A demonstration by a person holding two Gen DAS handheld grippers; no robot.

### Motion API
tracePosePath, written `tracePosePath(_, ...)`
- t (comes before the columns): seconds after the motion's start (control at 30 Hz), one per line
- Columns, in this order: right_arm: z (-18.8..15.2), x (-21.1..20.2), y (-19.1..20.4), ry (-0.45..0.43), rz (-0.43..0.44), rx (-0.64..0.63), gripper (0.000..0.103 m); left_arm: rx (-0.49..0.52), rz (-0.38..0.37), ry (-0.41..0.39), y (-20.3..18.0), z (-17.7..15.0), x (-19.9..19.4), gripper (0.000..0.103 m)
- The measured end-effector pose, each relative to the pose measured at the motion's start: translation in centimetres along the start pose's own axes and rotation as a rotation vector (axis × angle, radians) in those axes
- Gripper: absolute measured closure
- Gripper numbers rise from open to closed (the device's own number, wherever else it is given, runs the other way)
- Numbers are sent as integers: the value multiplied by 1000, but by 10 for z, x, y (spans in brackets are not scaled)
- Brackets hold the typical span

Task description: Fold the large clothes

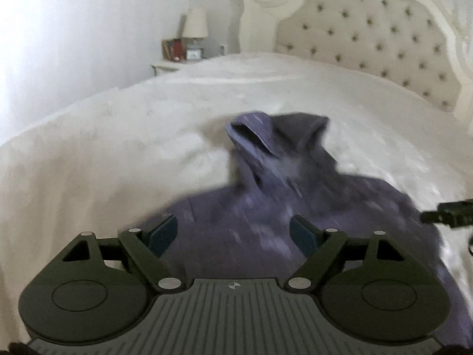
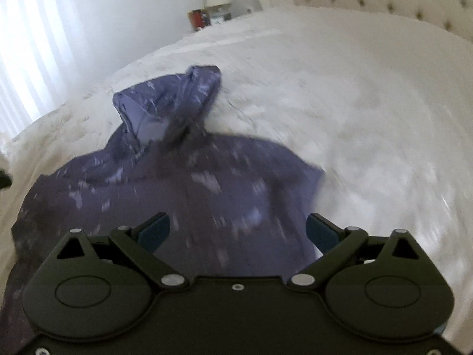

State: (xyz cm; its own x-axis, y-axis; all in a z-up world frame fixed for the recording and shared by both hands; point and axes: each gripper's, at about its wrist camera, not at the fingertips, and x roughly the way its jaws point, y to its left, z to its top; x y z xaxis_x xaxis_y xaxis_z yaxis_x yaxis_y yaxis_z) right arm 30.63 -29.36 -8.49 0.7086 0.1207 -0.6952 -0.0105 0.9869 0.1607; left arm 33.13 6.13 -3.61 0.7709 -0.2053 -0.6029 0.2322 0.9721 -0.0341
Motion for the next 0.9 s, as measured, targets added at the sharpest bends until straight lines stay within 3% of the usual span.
tracePosePath(0.1,20,27,18,-25,12,-44,14,-52,13,6,3,20,43,21)
tracePosePath(0.17,33,44,29,-38,42,-66,32,-96,18,16,6,28,69,21)
tracePosePath(0.23,47,63,37,-50,61,-78,40,-115,12,17,8,34,92,21)
tracePosePath(0.47,85,116,51,-105,73,-56,39,-23,32,24,-1,53,159,22)
tracePosePath(0.6,98,141,56,-104,72,-56,40,17,93,29,-3,62,190,22)
tracePosePath(0.77,107,167,60,-67,10,-104,40,20,138,65,-2,73,222,22)
tracePosePath(0.9,114,179,59,-75,-36,-141,40,10,122,22,-2,82,226,22)
